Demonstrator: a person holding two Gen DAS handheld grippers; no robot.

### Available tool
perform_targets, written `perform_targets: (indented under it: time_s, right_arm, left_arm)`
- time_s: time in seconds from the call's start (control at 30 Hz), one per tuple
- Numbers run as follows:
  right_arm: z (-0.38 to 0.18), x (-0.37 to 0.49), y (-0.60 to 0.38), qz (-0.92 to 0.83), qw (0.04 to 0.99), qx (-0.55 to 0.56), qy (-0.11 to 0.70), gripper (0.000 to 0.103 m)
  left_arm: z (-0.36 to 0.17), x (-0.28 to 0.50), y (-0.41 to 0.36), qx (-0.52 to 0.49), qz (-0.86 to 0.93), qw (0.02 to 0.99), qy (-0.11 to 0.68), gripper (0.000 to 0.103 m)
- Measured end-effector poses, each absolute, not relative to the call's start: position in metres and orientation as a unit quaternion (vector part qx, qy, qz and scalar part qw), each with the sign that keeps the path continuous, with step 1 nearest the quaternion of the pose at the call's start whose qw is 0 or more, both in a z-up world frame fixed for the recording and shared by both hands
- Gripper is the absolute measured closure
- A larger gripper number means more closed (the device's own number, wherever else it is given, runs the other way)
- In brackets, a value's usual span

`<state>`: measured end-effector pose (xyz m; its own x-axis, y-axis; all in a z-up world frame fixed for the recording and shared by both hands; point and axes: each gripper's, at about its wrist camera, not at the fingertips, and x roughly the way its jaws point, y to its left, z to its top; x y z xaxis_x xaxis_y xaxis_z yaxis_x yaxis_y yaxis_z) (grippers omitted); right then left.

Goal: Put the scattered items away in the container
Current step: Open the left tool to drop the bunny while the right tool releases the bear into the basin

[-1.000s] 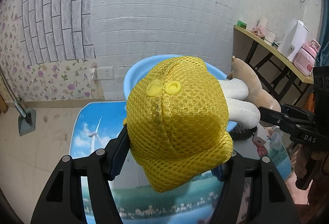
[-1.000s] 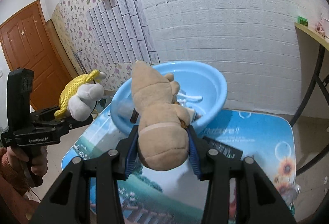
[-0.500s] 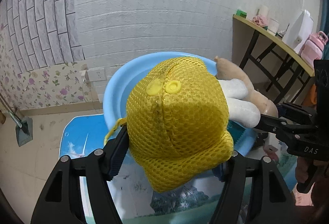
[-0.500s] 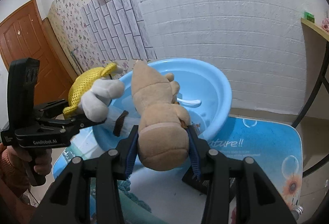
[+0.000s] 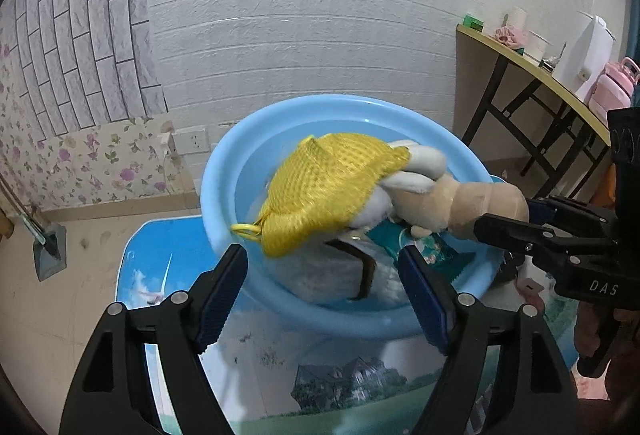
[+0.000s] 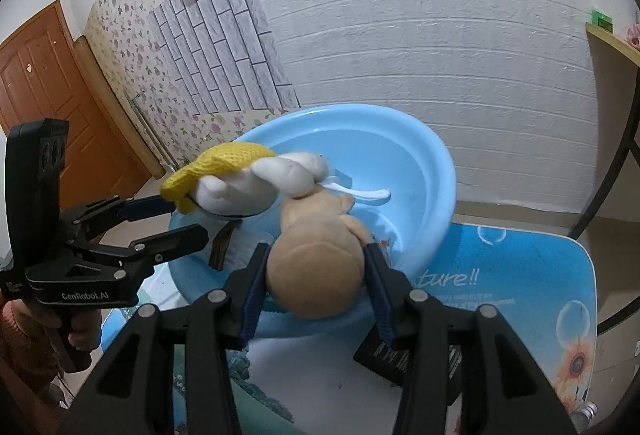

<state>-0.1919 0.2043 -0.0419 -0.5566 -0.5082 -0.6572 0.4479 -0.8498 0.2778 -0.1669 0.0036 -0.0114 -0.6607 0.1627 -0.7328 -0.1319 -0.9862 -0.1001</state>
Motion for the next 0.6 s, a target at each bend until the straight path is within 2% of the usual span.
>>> perform_targets:
  time_s: [0.6]
  right_arm:
    - [-0.027,-0.12,0.224,-0.888,0.255,0.38,-0.048,0.056]
  left_arm:
    - [0.003,-0.097,0.022,-0.393,0.915,0.095,-0.012,0.026]
